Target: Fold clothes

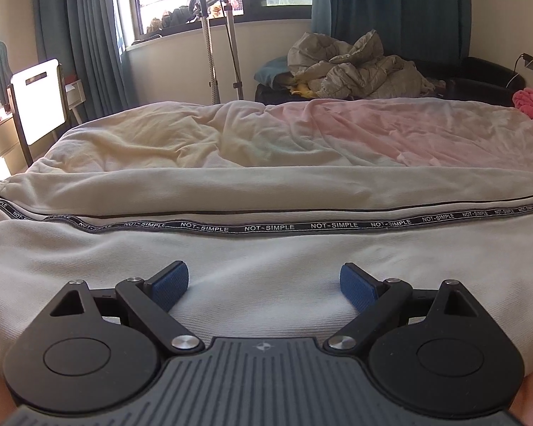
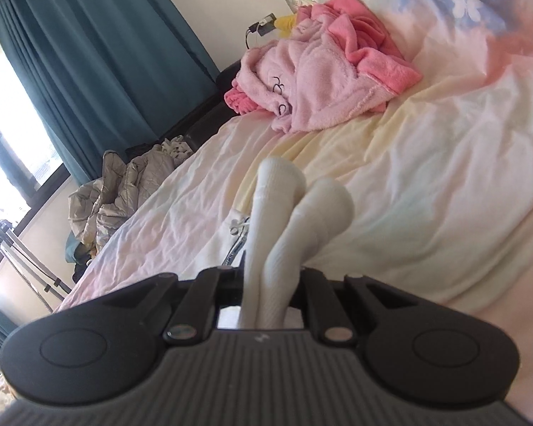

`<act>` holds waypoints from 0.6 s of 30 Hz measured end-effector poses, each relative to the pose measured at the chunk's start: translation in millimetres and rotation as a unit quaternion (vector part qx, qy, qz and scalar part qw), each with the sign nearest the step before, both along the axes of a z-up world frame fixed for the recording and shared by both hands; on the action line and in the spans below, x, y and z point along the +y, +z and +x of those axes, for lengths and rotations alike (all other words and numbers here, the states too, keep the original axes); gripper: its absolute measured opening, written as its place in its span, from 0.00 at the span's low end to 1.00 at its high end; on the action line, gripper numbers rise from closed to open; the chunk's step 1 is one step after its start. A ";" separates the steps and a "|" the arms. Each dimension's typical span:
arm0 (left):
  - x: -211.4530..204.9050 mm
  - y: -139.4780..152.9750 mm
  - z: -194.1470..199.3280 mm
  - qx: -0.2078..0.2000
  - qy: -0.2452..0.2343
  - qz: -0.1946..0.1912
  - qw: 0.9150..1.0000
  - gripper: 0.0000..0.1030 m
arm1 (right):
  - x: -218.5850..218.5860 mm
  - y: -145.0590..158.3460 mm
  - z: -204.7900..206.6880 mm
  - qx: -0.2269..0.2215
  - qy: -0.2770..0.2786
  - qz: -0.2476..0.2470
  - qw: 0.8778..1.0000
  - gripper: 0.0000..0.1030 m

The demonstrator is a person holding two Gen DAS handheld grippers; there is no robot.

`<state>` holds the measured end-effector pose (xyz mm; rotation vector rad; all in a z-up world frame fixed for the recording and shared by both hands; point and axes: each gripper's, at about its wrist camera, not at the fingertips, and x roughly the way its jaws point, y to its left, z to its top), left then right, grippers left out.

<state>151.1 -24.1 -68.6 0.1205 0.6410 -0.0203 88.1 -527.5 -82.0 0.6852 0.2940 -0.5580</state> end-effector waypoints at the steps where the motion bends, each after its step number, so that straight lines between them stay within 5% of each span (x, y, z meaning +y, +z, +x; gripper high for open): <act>1: 1.2 1.5 1.0 0.004 -0.002 -0.005 1.000 0.91 | 5.4 6.8 0.8 -0.004 0.002 -0.014 1.000 0.09; 9: 17.5 11.1 3.0 0.004 -0.019 -0.052 0.998 0.91 | 80.6 73.3 22.5 -0.015 0.043 -0.181 0.982 0.08; 18: 86.2 51.8 -4.5 -0.047 0.049 -0.171 0.983 0.91 | 240.8 125.0 48.7 -0.072 0.137 -0.290 0.944 0.08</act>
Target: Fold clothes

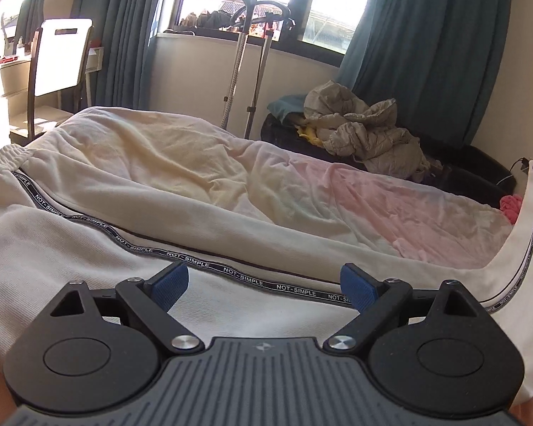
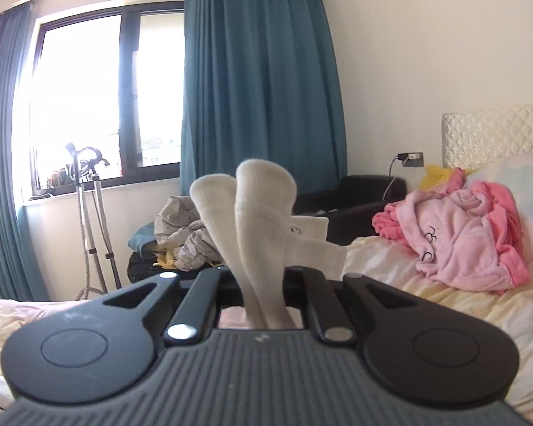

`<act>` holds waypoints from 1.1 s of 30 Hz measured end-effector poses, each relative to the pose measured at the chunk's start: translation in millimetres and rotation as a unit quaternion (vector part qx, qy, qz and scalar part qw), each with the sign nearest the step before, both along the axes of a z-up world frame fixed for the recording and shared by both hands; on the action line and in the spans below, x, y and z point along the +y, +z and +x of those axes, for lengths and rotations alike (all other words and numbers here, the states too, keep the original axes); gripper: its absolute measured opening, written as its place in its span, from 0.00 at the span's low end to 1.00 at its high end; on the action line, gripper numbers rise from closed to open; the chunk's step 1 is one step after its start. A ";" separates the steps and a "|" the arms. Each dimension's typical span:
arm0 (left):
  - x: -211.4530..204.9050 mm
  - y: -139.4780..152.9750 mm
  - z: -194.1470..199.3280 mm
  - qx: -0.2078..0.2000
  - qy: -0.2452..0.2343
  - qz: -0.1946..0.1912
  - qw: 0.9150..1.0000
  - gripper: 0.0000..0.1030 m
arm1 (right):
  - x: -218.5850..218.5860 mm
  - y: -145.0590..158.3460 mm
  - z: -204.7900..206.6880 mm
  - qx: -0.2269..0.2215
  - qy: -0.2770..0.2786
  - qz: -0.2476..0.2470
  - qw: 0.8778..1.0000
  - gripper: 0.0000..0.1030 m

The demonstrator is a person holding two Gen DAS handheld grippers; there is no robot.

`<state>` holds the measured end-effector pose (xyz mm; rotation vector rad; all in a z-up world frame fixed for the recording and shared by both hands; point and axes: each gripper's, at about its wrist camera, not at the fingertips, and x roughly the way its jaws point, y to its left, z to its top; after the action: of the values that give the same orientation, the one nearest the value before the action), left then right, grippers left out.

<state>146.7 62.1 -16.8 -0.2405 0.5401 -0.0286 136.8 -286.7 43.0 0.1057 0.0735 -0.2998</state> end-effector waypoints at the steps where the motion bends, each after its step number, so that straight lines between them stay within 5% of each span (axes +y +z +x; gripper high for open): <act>1: 7.5 3.7 -2.6 -0.005 0.008 -0.011 1.000 0.91 | 21.4 1.3 2.3 -0.003 0.016 -0.010 1.000 0.08; 6: 35.8 19.3 -13.3 -0.029 0.038 -0.033 0.998 0.91 | 127.9 -23.8 3.3 0.010 0.121 -0.053 0.991 0.08; 12: 56.2 18.9 -12.3 -0.027 0.052 -0.053 0.997 0.91 | 232.1 -112.5 -10.3 0.128 0.250 -0.127 0.951 0.08; 15: 60.4 17.5 -9.6 -0.025 0.051 -0.059 0.997 0.91 | 246.6 -135.0 -17.0 0.150 0.257 -0.154 0.942 0.09; 21: 61.0 17.8 -8.2 -0.033 0.046 -0.061 0.996 0.91 | 245.9 -120.7 -19.5 0.135 0.271 -0.163 0.939 0.09; 24: 62.3 15.6 -7.9 -0.033 0.041 -0.064 0.997 0.91 | 242.3 -133.7 -17.9 0.167 0.290 -0.140 0.932 0.11; 33: 59.9 8.7 -8.8 -0.030 0.015 -0.096 0.995 0.91 | 231.9 -130.3 -39.8 0.165 0.340 -0.154 0.913 0.11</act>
<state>137.9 122.0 -8.1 -0.4339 0.4743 -0.0579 97.0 -54.8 -87.3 -0.2860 0.3883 0.3765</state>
